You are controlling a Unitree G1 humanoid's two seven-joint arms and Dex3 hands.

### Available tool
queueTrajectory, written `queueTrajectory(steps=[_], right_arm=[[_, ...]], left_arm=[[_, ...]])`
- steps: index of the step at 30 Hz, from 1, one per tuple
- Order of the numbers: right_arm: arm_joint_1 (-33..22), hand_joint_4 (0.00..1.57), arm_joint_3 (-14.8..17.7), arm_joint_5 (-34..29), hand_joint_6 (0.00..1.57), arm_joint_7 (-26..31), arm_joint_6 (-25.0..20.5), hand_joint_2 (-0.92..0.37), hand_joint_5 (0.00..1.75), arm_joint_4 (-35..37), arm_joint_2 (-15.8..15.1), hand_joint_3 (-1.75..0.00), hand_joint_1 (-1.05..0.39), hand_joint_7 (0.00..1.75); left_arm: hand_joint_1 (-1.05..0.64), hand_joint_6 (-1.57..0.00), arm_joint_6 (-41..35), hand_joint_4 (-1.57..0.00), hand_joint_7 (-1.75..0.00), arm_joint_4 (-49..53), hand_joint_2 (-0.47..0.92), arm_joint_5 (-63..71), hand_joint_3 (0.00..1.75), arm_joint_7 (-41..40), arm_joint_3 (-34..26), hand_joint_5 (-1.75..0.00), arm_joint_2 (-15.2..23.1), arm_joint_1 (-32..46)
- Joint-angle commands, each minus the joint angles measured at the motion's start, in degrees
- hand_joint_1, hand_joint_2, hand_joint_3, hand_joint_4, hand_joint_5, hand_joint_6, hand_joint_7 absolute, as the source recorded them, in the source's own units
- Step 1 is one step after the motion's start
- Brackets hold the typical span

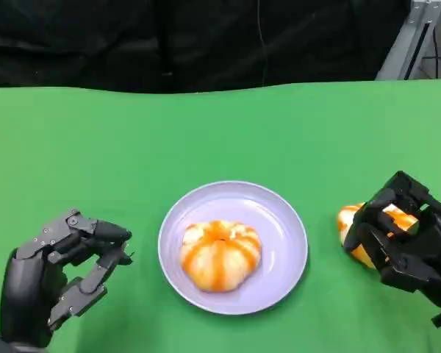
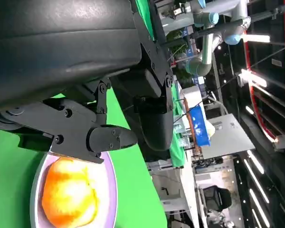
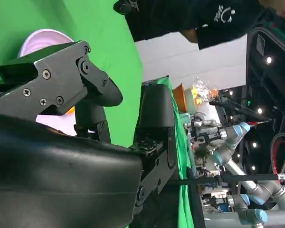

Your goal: Grasp the bread from the table and place it into the plate.

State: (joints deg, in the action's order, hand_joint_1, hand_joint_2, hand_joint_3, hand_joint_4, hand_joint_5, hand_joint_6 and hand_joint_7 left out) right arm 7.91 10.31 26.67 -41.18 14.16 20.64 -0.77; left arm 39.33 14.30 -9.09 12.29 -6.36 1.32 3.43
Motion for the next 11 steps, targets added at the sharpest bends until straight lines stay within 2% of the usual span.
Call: queueTrajectory(steps=[1, 7, 11], right_arm=[[-0.06, 0.48, 0.19, 0.14, 0.48, 0.50, 0.37, -0.63, 1.75, -1.09, -0.50, -1.04, 0.01, 1.44], [-0.10, 0.48, 0.13, 0.76, 0.47, 0.33, -0.61, -0.65, 1.75, -1.84, -0.50, -1.05, 0.02, 1.45], [0.09, 0.49, 0.13, 0.26, 0.46, 0.57, 0.26, -0.66, 1.75, -1.54, -0.30, -1.05, 0.04, 1.46]], left_arm=[[-0.05, -0.77, 0.19, -0.71, -1.04, -0.41, 0.92, -0.60, 0.43, 0.20, -0.37, -1.37, 0.66, 0.68], [-0.04, -0.77, 0.38, -0.71, -1.04, -0.63, 0.92, -0.53, 0.44, 0.21, -0.32, -1.37, 0.68, 0.84], [-0.05, -0.77, 0.36, -0.70, -1.03, -0.44, 0.92, -1.19, 0.44, 0.95, -0.18, -1.36, 0.94, 0.72]])
